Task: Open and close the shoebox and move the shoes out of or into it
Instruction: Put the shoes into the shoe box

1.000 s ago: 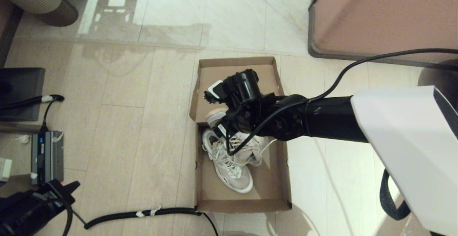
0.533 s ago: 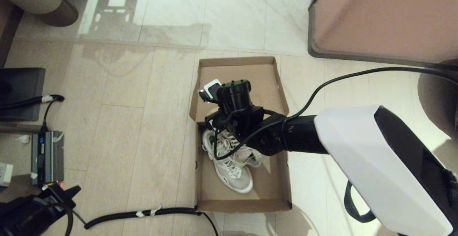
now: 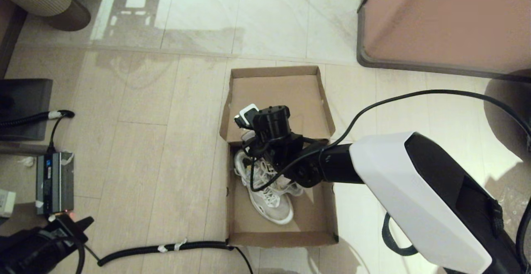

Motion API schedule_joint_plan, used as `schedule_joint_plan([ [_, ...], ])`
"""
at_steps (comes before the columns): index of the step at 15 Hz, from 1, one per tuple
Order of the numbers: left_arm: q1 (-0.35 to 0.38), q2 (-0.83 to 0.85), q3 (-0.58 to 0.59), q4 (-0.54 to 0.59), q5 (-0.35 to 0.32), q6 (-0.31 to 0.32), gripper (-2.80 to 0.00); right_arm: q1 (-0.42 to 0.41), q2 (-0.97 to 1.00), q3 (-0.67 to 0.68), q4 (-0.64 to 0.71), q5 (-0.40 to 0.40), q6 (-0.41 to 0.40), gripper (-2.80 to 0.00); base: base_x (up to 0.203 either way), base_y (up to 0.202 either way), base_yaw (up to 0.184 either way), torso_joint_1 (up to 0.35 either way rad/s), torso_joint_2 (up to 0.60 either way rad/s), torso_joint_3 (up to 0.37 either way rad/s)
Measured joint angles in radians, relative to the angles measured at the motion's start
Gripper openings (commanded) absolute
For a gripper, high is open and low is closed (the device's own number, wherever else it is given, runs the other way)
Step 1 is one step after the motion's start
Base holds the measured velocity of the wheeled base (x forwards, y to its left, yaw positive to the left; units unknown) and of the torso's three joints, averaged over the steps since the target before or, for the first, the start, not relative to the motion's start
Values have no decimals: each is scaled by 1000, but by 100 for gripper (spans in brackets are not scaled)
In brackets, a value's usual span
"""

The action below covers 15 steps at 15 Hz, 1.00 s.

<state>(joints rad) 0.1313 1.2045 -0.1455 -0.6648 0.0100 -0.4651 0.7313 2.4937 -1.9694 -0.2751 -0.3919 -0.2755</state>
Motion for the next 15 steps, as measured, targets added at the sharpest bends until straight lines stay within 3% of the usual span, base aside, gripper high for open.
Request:
schedule_joint_plan([
  [6, -2, 4, 1, 0, -1, 0, -280, -30, 12, 2, 22, -1, 0, -280, 0, 0, 0, 0, 0, 0],
  [11, -5, 9, 0, 0, -3, 0, -280, -36, -78, 22, 291, 23, 22, -280, 0, 0, 0, 0, 0, 0],
  [15, -6, 7, 4, 0, -3, 0, -280, -53, -134, 119, 370, 83, 27, -280, 0, 0, 0, 0, 0, 0],
])
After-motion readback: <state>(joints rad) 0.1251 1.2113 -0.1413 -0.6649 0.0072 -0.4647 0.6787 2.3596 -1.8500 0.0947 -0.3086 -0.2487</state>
